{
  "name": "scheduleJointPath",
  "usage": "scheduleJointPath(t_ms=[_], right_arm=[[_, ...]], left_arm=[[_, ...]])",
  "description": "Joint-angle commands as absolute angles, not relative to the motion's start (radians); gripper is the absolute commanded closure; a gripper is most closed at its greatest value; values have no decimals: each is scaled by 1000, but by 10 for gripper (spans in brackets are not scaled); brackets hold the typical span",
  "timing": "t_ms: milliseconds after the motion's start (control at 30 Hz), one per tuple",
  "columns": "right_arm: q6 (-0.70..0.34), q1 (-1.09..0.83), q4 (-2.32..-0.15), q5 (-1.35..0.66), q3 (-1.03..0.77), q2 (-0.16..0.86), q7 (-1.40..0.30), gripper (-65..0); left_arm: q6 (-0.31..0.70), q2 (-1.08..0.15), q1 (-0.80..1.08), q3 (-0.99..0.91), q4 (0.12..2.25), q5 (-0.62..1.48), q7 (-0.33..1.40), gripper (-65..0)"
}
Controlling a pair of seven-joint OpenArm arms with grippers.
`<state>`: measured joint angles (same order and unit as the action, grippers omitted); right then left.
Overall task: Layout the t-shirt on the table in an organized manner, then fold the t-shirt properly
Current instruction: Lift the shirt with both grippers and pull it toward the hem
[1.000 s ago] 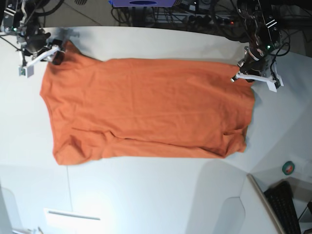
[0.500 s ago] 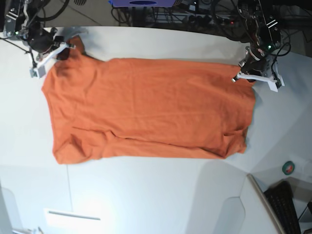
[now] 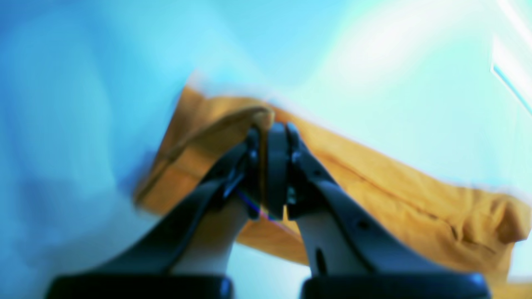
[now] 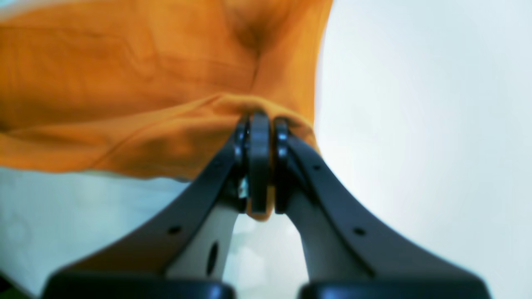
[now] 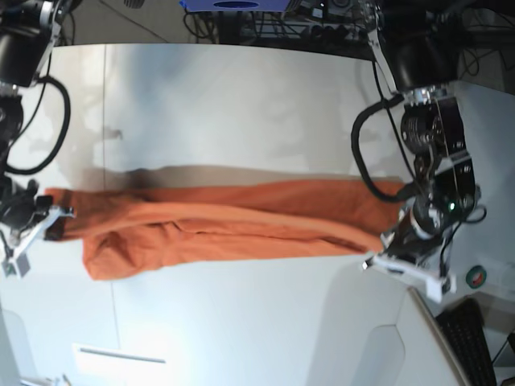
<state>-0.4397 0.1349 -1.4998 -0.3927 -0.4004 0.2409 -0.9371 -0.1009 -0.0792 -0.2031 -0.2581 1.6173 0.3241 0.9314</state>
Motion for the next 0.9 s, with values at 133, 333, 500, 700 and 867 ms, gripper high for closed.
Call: scheduleJointPath(t_ms=[133,333,500,700,867], right_arm=[[-441,429,-1371,-197,-348,259,-897,0],[-443,636,-1230,-39,-240,260,-708,0],[-443,788,-1175,76,-189,260,-627,0],[-443,931,-1182,154,-139,280,-599,0],[-443,877,-1294,193,-145,282,-604,0]], left_arm=[[-97,-81,-498,-137,1480,249,906,0],[-97,-51,-814,-111,1225,234,885,0],[-97,-31,-1012,-105,1055,234,782,0],[-97,-28,-1144,-114,1015,242,774,0],[-97,-33,-1055,-116,1138,243,777,0]])
